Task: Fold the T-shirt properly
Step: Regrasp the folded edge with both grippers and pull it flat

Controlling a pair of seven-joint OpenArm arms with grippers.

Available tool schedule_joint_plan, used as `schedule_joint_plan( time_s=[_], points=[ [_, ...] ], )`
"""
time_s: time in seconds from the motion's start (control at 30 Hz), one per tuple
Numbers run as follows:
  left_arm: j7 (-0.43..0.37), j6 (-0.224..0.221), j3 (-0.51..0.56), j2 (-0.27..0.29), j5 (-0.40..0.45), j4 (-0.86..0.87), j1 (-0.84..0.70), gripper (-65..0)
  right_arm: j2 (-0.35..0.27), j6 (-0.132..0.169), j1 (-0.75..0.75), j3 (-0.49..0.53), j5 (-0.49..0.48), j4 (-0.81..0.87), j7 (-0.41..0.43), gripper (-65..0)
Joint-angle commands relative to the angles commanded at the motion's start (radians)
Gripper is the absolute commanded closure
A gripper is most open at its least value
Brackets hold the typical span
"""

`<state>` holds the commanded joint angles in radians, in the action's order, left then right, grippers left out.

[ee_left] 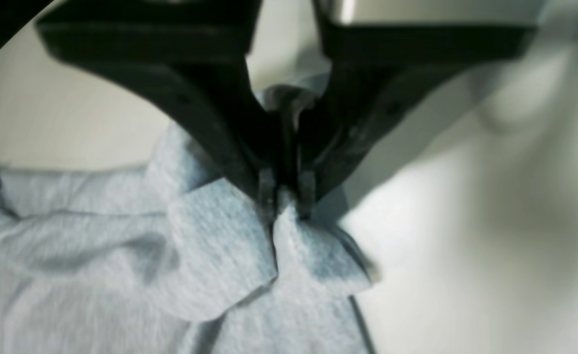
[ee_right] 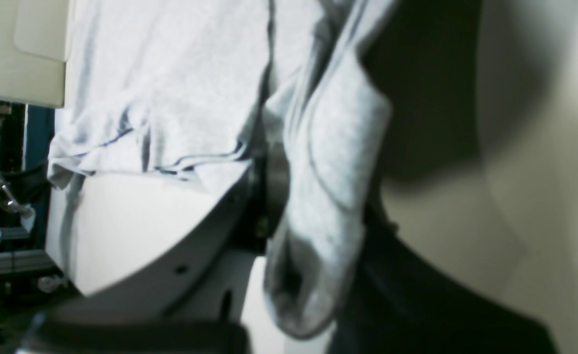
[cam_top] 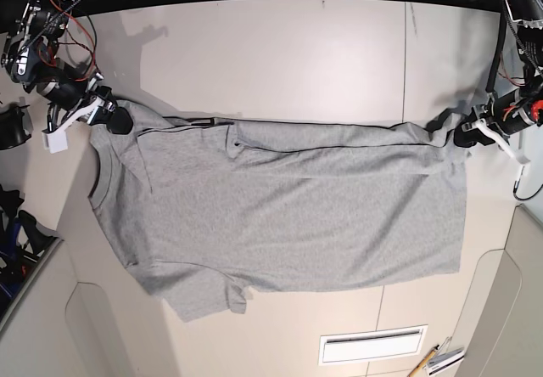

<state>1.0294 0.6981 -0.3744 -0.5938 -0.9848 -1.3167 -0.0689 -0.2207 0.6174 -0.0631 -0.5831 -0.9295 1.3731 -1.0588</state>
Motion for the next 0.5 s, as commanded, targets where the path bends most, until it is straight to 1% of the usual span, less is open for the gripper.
schedule_joint_plan(
  time_s=[0.1, 0.17, 0.23, 0.5],
  points=[
    [0.001, 0.000, 0.000, -0.025, 0.000, -0.039, -0.046, 0.0, -0.035, 0.000, -0.037, -0.001, -0.030, 0.000, -0.010, 0.0],
    [0.008, 0.000, 0.000, -0.033, -0.007, -0.067, -0.082, 0.0, -0.056, 0.004, -0.066, -0.003, -0.068, 0.001, -0.035, 0.0],
    [0.008, 0.000, 0.000, -0.035, -0.011, -0.097, -0.126, 0.0, -0.077, 0.015, -0.097, -0.003, -0.103, 0.002, -0.060, 0.0],
    [0.016, 0.000, -0.003, -0.035, -0.022, -0.135, -0.278, 0.0, -0.151, 0.019, -0.208, -0.004, -0.168, 0.013, -0.103, 0.0]
  ],
)
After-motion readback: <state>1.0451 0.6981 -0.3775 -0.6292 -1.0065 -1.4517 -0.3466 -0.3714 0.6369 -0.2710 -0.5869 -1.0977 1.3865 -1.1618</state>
